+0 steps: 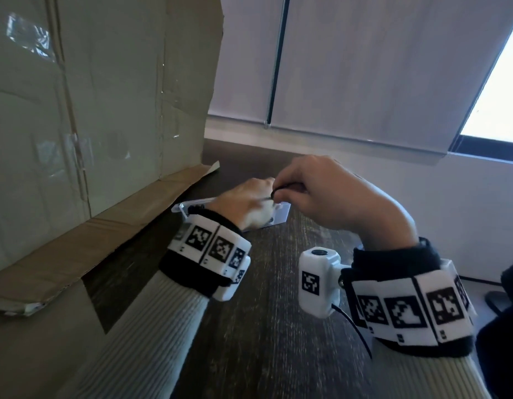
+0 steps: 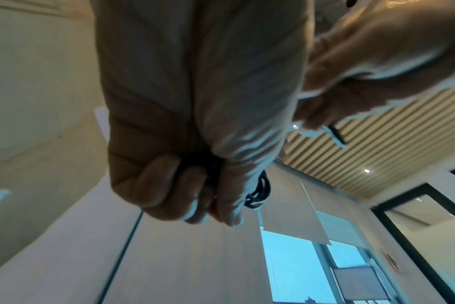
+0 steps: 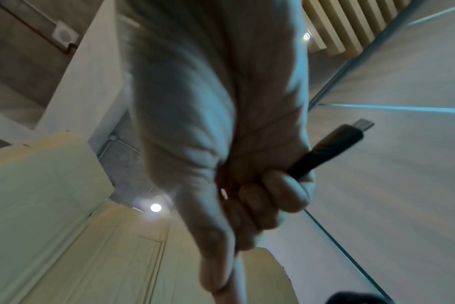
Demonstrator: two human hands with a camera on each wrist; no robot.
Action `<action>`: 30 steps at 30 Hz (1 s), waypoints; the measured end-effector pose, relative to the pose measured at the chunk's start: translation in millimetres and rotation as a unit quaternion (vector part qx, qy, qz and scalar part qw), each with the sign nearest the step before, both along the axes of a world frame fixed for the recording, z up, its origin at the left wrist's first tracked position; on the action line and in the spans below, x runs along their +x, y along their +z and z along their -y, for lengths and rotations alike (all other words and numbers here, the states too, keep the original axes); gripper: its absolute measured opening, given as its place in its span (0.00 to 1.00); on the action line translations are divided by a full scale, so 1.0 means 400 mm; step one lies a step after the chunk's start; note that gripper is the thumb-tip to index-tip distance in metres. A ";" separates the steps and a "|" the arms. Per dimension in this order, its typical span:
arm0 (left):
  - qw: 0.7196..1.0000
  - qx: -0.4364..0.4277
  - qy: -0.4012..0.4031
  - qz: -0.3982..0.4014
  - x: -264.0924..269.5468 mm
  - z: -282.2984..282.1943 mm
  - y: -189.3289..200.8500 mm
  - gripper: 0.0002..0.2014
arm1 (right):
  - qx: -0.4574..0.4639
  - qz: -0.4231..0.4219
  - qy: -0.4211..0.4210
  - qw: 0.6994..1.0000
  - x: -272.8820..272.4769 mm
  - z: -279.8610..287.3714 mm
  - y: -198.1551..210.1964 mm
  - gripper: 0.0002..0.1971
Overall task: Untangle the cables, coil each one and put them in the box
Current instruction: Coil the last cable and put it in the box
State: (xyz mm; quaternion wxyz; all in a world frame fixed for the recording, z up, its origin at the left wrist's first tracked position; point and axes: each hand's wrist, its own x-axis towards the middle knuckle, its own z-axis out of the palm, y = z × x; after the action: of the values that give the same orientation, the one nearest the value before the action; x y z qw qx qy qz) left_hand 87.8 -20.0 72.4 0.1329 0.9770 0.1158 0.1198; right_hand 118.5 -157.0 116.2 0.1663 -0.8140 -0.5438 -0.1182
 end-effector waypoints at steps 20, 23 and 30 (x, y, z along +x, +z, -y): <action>0.939 -0.054 -0.101 0.324 -0.004 -0.011 0.043 0.15 | 0.305 -0.226 0.048 0.924 0.101 0.026 -0.031 0.09; 0.929 -0.171 -0.100 0.314 0.013 -0.006 0.022 0.13 | 0.270 -0.148 -0.003 0.952 0.117 0.003 -0.044 0.11; 0.835 -0.481 -0.176 0.203 -0.006 0.009 0.050 0.04 | 0.206 -0.138 -0.044 0.968 0.122 -0.015 -0.062 0.12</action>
State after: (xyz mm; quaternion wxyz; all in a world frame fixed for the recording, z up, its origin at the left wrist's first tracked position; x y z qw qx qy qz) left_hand 85.4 -23.8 92.5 0.6254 0.7477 -0.0444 0.2189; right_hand 167.3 -150.9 91.5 0.3985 -0.7937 -0.4433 -0.1218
